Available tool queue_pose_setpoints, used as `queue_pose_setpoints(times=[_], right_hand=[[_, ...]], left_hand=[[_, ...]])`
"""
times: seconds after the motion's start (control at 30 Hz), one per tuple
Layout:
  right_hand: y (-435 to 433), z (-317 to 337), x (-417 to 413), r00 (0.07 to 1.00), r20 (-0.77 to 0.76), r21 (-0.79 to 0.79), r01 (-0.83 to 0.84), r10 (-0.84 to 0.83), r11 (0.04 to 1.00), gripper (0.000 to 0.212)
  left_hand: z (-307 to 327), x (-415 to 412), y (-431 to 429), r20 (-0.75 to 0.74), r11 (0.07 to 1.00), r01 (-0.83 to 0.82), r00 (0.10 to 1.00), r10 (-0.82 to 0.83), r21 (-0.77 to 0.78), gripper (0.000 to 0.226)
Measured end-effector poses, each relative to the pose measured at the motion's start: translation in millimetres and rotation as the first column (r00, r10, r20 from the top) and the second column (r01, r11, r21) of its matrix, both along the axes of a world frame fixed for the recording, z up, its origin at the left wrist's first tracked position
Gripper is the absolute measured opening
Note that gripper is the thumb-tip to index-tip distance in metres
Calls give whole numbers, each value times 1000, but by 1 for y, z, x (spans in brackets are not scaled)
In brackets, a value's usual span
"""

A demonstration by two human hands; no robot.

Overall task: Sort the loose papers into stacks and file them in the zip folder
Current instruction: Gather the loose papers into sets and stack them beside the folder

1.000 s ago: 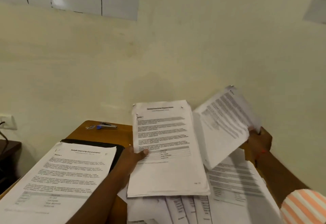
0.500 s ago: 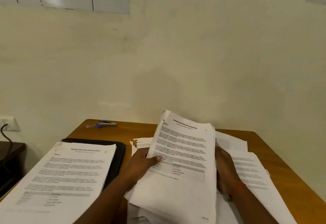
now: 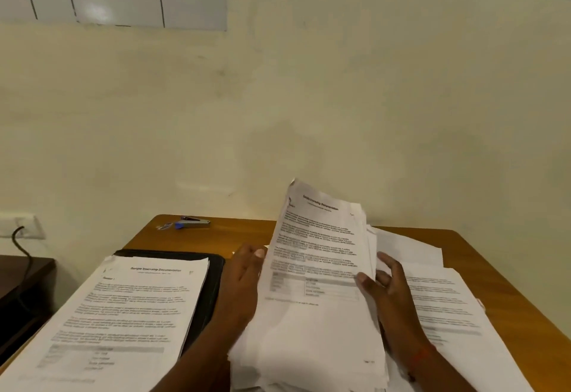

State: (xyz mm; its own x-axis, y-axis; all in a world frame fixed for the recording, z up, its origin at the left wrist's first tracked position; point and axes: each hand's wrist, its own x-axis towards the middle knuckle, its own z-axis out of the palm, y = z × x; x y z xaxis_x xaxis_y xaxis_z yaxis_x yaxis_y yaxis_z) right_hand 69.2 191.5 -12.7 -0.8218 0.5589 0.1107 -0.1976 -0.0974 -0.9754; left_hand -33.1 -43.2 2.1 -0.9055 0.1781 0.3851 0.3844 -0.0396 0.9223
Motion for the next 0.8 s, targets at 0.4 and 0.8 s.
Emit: queue_pose_setpoints(times=[0.4,0.8], right_hand=[[3,-3,-2,1000,3,114,14,-15,993,38],[15,-8,-6,981,5,-22,196,-196,980,14]], left_hand=[[3,-6,0,-12,982,-172,985,173,75,25],[4,-7,-2,29,979,-120,993,117,163,32]])
